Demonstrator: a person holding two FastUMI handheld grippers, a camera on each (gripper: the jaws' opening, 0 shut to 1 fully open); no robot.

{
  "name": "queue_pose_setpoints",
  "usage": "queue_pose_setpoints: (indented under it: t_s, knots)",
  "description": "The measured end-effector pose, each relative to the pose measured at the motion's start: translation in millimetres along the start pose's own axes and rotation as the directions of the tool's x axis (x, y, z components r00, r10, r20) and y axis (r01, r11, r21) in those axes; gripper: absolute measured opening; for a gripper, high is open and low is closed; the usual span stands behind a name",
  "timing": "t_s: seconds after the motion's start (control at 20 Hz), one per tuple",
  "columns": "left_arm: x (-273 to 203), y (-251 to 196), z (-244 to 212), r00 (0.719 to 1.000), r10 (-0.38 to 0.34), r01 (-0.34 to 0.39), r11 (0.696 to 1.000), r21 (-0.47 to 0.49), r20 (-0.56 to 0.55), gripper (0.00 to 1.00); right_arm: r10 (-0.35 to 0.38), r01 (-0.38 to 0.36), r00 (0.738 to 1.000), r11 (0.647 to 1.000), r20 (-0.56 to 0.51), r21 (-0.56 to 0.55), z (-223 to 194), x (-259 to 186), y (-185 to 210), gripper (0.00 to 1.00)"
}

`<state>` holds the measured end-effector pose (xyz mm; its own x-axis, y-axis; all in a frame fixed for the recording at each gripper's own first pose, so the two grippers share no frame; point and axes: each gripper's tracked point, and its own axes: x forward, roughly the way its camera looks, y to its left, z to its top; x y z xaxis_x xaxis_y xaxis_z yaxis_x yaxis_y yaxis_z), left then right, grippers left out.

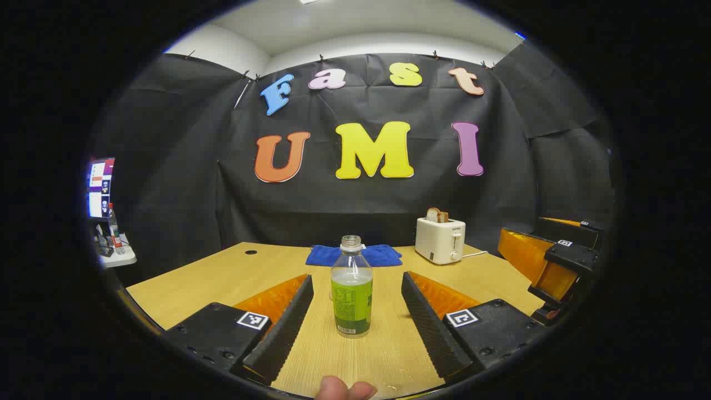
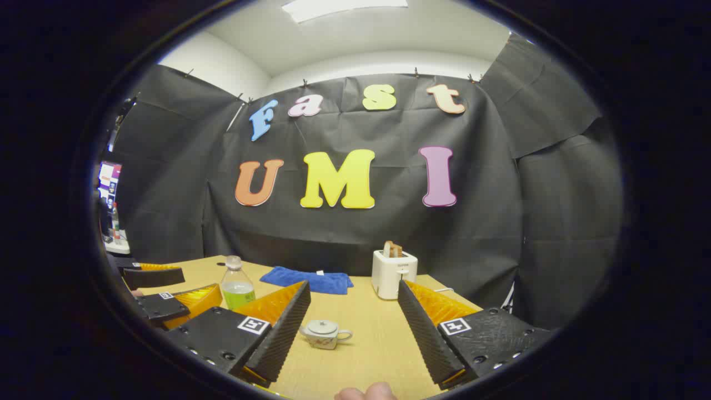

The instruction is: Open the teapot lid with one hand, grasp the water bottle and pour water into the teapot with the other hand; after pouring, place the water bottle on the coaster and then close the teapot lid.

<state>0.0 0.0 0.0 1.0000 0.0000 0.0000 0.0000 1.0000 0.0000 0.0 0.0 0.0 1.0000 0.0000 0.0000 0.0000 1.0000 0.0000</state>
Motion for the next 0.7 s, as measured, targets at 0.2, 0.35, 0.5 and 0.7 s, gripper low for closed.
queue_pose_setpoints:
  t_s: [0.2,0.35,0.5,0.7]
  knots:
    - [1.8,2.2,-1.2,1.0,0.001,-0.001,1.0,0.002,0.0,1.0,0.0,0.0,1.0,1.0,-0.003,0.008,-0.1,1.8,1.6,0.97]
    - [0.6,1.2,0.5,1.0,-0.002,0.002,1.0,0.004,0.004,1.0,0.003,-0.003,1.0,1.0,-0.006,0.008,-2.6,1.0,2.1,0.97]
    - [1.2,1.5,0.0,1.0,-0.005,0.005,1.0,0.009,0.005,1.0,0.011,-0.011,1.0,1.0,-0.015,0.016,-4.1,-0.7,5.9,0.97]
    - [0.5,3.4,0.6,1.0,-0.001,0.001,1.0,0.013,0.007,1.0,0.013,-0.012,1.0,1.0,-0.022,0.014,-7.1,-0.6,7.9,0.97]
